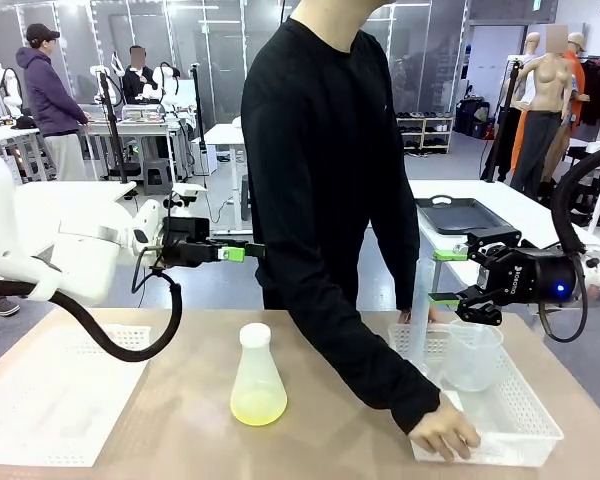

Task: Prepare the solutions needed for the experiment.
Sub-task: When the human places the Big flask in the center of the table, pick up the Big flask and place it in the left Organizing basket.

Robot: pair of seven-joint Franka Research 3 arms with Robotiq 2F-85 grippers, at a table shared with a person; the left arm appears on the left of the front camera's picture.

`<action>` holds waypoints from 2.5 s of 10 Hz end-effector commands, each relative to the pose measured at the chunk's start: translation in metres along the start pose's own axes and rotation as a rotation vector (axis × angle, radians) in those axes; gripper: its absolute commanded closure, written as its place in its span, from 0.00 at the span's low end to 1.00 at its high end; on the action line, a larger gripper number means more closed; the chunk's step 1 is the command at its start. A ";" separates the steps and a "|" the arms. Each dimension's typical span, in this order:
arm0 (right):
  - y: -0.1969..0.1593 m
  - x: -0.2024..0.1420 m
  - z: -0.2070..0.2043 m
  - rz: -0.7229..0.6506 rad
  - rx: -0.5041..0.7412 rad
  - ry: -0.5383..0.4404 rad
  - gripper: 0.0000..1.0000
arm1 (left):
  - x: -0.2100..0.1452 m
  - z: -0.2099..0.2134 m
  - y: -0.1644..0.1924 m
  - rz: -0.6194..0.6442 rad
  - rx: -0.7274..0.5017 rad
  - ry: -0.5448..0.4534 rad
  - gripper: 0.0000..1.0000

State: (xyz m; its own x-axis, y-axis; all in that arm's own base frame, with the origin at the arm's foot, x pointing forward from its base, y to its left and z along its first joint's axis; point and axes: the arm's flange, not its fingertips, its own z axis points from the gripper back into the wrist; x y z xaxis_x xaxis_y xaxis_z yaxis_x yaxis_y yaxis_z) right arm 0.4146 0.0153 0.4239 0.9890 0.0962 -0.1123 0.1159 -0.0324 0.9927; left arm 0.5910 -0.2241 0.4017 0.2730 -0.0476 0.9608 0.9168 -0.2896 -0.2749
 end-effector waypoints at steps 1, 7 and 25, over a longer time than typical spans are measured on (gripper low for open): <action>0.001 -0.001 -0.001 0.004 0.008 0.003 0.35 | 0.012 0.003 -0.012 -0.009 0.033 -0.010 0.00; 0.001 -0.001 -0.001 0.004 0.008 0.003 0.35 | -0.013 0.018 0.016 -0.294 -0.013 0.039 0.00; 0.001 -0.001 -0.001 0.004 0.008 0.003 0.35 | -0.093 0.020 0.070 -0.263 -0.468 0.117 0.00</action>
State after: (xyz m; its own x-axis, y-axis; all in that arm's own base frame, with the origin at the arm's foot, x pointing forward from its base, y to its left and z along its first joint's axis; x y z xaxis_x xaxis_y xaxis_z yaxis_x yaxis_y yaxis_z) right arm 0.4146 0.0154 0.4239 0.9890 0.0963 -0.1123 0.1159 -0.0322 0.9927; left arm 0.6327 -0.2214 0.2916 -0.0415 -0.0194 0.9990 0.7373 -0.6753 0.0175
